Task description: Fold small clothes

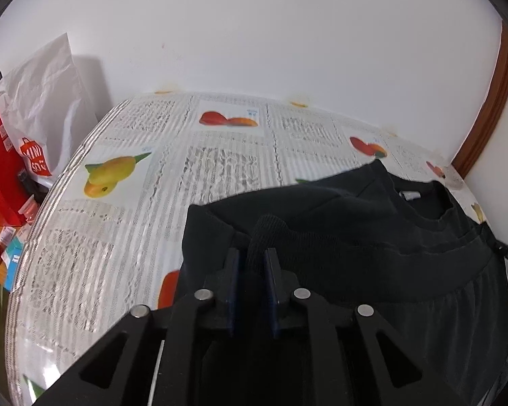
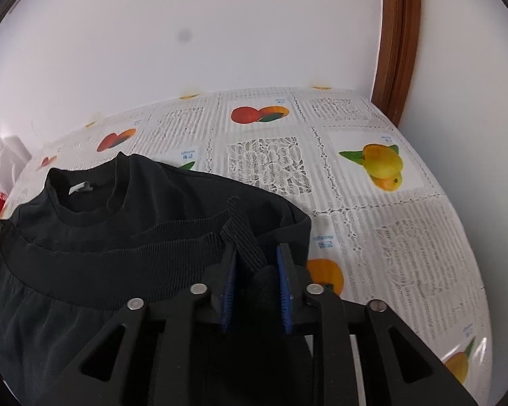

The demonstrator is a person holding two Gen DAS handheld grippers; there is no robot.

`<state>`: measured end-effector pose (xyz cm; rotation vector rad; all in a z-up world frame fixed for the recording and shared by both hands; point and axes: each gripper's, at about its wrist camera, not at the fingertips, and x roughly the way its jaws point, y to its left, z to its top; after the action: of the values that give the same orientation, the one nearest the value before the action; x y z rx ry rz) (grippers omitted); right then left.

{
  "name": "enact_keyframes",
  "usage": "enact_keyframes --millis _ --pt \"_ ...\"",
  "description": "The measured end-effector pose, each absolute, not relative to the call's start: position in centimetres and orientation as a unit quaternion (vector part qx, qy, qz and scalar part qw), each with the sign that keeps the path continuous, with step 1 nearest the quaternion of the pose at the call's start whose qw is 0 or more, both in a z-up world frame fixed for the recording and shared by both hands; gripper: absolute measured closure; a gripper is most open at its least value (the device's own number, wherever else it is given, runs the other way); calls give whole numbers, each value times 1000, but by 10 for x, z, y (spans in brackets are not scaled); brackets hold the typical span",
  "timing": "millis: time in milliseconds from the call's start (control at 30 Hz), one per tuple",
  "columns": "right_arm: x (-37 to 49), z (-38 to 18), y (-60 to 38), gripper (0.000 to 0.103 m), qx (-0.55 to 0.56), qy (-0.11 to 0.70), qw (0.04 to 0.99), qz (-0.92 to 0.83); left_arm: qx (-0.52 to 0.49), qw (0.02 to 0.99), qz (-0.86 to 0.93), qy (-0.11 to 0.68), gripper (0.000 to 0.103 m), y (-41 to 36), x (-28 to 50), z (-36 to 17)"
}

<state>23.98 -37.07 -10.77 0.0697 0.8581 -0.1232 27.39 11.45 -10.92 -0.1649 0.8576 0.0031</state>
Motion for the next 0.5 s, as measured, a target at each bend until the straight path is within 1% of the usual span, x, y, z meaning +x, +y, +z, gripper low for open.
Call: enact_keyframes --millis 33,67,100,133,200,300,400,500 --pt "234 -104 -371 62 31 410 909 -65 -79 905 0 419 85 115 271 -108" --pt "227 -100 -370 60 28 406 911 -68 -76 904 -4 420 80 115 266 -106" --pt "217 -97 -370 55 24 405 911 -69 -70 904 -8 422 75 115 262 -105" --pt "211 -96 -370 50 21 407 910 -69 -63 903 -12 424 74 116 256 -103" --pt "198 -97 -371 45 16 416 906 -72 -59 901 -16 428 73 123 245 -102" --pt "179 -105 -375 44 16 442 894 -71 -70 893 -24 444 68 134 229 -105" --pt "160 -113 -378 44 33 455 888 -55 -79 884 -34 459 68 145 206 -112" --pt "144 -118 -375 45 21 454 890 -44 -90 882 -35 460 66 156 180 -118"
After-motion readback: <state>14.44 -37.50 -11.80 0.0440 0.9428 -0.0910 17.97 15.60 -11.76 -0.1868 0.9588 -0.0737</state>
